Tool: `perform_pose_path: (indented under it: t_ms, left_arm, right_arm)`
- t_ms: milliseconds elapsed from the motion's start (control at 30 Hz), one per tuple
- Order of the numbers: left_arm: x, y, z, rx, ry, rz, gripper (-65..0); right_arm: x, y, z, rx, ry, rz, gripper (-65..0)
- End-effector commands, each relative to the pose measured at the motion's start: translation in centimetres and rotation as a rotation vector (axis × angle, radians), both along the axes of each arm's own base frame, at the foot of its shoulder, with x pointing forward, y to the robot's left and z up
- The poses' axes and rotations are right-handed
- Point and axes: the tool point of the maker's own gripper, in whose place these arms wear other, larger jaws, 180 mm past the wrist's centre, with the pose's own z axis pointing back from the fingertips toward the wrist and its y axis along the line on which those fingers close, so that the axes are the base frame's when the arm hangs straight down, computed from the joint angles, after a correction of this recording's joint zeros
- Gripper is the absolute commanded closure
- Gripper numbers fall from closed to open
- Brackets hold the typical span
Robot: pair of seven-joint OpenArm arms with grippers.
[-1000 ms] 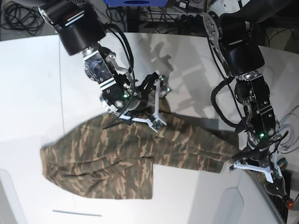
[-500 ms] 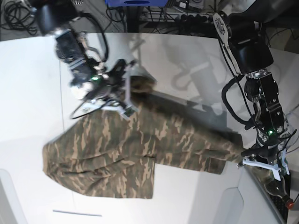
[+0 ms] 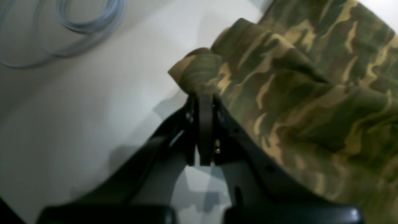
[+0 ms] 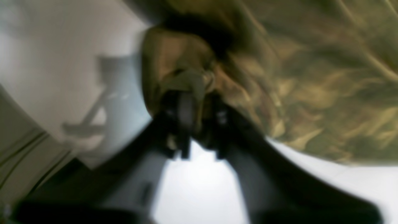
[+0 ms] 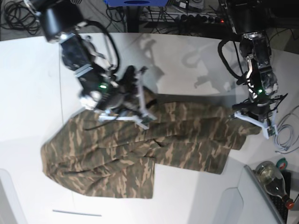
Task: Layout the t-shirt on the table in an organized manner, then fold the t-shirt properly
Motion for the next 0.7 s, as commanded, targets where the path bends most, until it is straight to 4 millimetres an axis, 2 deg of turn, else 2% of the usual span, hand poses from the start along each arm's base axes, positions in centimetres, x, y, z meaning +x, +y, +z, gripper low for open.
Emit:
perform_pose_path:
  t_ms: [0, 67, 100, 133, 200, 267, 300, 367, 433, 500, 667]
  left_arm:
    - [0.6, 0.6, 1.5, 0.032, -0.044, -0.006, 0.0]
    - [-0.1, 0.7, 1.0, 0.037, -0.023, -0.005, 0.0]
    - [-0.3, 0.9, 0.9, 0.059, -0.012, -0.007, 0.0]
    - [-0.5, 1.3, 1.1, 0.096, -0.001, -0.009, 0.0]
    - [-0.8, 1.8, 1.2, 0.169, 0.027, -0.014, 0.0]
    - [-0.9, 2.2, 1.5, 0.219, 0.043, -0.017, 0.0]
    - [-0.9, 2.2, 1.5, 0.226, 0.046, -0.018, 0.0]
    - [-0.8, 2.2, 1.5, 0.222, 0.045, -0.019, 0.0]
    - [-0.8, 2.1, 1.6, 0.224, 0.044, -0.02, 0.0]
    - [-0.8, 2.1, 1.5, 0.224, 0.044, -0.02, 0.0]
    - [-0.8, 1.9, 1.4, 0.227, 0.049, -0.026, 0.0]
  right_arm:
    - [1.4, 0.0, 0.2, 0.0, -0.019, -0.009, -21.3]
    - [1.5, 0.5, -0.1, 0.003, -0.005, -0.011, -34.4]
    - [1.5, 0.0, 0.4, 0.007, -0.023, -0.019, -40.1]
    - [1.7, -1.2, 1.3, 0.022, -0.058, -0.056, -44.4]
    - [3.3, -5.3, 3.4, 0.089, -0.14, -0.252, -46.8]
    - [4.8, -10.4, 4.0, 0.133, -0.192, -0.468, -47.4]
    - [5.8, -12.8, 3.9, 0.148, -0.207, -0.558, -47.4]
    - [7.3, -16.3, 2.5, 0.177, -0.192, -0.698, -47.4]
    - [8.8, -18.5, 0.8, 0.221, -0.153, -0.791, -47.4]
    - [10.0, -19.3, -1.3, 0.28, -0.088, -0.839, -47.1]
    - [11.2, -18.5, -4.3, 0.353, 0.043, -0.831, -46.5]
